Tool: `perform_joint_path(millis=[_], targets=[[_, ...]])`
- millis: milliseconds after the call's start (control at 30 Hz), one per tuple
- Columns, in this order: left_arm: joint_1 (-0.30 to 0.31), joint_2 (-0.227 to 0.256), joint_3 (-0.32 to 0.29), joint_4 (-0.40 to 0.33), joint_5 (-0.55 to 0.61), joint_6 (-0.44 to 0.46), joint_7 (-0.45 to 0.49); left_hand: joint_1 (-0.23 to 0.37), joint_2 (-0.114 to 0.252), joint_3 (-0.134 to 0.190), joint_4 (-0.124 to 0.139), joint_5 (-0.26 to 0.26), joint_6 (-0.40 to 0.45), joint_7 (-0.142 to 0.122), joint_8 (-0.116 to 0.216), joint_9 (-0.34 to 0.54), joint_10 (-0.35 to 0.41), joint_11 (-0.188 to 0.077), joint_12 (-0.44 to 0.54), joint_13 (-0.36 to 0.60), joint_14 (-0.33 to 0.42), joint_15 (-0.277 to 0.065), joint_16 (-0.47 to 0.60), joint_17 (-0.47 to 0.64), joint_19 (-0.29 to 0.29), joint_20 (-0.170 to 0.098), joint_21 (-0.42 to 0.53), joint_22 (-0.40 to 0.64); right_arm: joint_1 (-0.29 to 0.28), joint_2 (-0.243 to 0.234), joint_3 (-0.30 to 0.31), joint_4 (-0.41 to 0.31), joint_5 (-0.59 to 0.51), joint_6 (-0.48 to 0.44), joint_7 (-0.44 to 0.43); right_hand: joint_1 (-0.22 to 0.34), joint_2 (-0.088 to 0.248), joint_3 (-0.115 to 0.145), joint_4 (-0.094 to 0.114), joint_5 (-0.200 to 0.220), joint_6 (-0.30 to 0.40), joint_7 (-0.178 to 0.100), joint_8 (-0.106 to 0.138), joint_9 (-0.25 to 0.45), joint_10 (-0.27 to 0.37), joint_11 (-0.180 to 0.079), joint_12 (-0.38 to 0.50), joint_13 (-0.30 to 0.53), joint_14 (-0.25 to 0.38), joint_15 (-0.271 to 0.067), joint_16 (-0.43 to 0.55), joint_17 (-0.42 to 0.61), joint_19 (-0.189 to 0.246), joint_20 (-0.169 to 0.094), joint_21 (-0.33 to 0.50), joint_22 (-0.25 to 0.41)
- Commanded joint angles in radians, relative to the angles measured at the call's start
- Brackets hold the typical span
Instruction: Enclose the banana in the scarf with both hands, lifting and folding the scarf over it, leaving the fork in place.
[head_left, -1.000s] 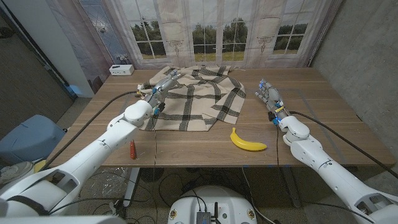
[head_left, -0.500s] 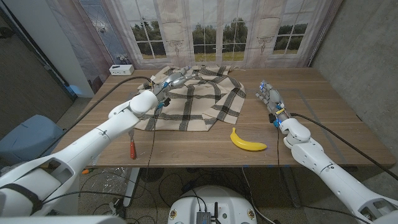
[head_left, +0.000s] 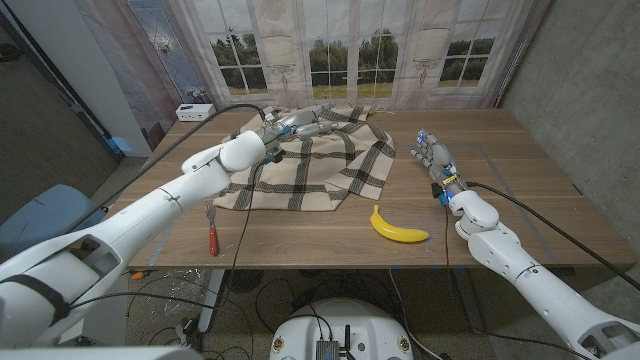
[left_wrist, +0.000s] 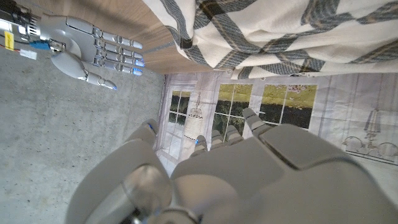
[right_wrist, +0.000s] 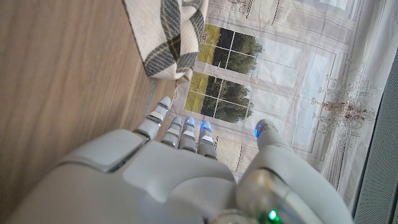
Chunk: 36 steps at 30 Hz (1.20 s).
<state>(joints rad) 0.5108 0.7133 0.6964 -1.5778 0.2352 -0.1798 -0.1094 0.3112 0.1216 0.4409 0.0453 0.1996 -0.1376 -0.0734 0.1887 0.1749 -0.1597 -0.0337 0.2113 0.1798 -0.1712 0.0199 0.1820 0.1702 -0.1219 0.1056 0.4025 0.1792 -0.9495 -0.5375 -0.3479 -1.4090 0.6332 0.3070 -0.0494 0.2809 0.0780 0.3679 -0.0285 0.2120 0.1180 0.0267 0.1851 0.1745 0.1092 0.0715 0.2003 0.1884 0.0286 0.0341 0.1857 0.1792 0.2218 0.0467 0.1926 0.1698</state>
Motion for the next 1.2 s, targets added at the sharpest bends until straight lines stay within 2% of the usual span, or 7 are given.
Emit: perform_joint_path(millis=[33,200,467,733,1200], targets=[[-0.085,-0.028,0.059,0.005,0.157,-0.065,-0.07,0.004,-0.006,-0.001,-0.009,-0.003,0.0,-0.005,0.003,0.001,0.008,-0.001,0.005,0.002,0.007,-0.001,0.009,0.001,0.0,0.005,-0.006,0.006,0.011,0.007,-0.004,0.015,-0.006,0.002,-0.001,0.006,0.002,0.003,-0.008,0.001,0.01,-0.002,0.006,0.005,0.009,0.004,0.003,0.002,-0.001,0.011,0.006,0.002,0.004,-0.001,0.006,0.006],[-0.111,-0.047,0.075,0.021,0.186,-0.1,-0.096,0.005,-0.01,-0.003,-0.013,-0.004,0.002,-0.008,0.002,0.001,0.013,-0.006,0.005,0.003,0.017,-0.001,0.011,0.001,0.009,0.005,-0.005,0.007,0.027,0.016,-0.009,0.038,-0.005,0.006,0.01,0.005,0.003,0.003,-0.009,0.001,0.011,-0.002,0.007,0.005,0.009,0.003,0.003,0.002,-0.001,0.011,0.006,0.002,0.004,-0.001,0.006,0.006],[-0.151,-0.079,0.109,0.046,0.247,-0.162,-0.121,0.007,-0.018,-0.006,-0.022,-0.007,0.008,-0.019,0.002,0.002,0.019,-0.009,0.005,0.003,0.036,0.005,0.013,0.002,0.022,0.024,-0.004,0.007,0.054,0.029,-0.018,0.075,-0.006,0.01,0.028,0.005,0.004,0.003,-0.011,0.0,0.011,-0.002,0.006,0.005,0.01,0.002,0.002,0.002,-0.001,0.011,0.006,0.003,0.005,-0.001,0.006,0.006],[-0.199,-0.129,0.151,0.1,0.261,-0.251,-0.168,0.01,-0.025,-0.009,-0.033,-0.009,0.013,-0.022,0.002,0.002,0.03,-0.013,0.006,0.003,0.047,0.003,0.012,0.002,0.029,0.026,-0.006,0.008,0.07,0.036,-0.023,0.098,-0.01,0.018,0.037,0.006,0.005,0.003,-0.014,-0.001,0.012,-0.001,0.006,0.005,0.01,0.002,0.002,0.002,-0.001,0.011,0.006,0.003,0.004,-0.001,0.006,0.006],[-0.244,-0.185,0.191,0.161,0.257,-0.37,-0.229,0.018,-0.035,-0.014,-0.053,-0.011,0.032,-0.036,0.004,0.002,0.06,-0.022,0.01,0.004,0.076,-0.006,0.014,0.002,0.048,0.024,-0.007,0.009,0.039,0.014,-0.006,0.056,-0.029,0.023,-0.009,0.008,0.006,0.003,-0.02,-0.002,0.015,-0.002,0.006,0.005,0.011,0.002,0.001,0.003,0.0,0.01,0.006,0.003,0.005,0.0,0.006,0.006]])
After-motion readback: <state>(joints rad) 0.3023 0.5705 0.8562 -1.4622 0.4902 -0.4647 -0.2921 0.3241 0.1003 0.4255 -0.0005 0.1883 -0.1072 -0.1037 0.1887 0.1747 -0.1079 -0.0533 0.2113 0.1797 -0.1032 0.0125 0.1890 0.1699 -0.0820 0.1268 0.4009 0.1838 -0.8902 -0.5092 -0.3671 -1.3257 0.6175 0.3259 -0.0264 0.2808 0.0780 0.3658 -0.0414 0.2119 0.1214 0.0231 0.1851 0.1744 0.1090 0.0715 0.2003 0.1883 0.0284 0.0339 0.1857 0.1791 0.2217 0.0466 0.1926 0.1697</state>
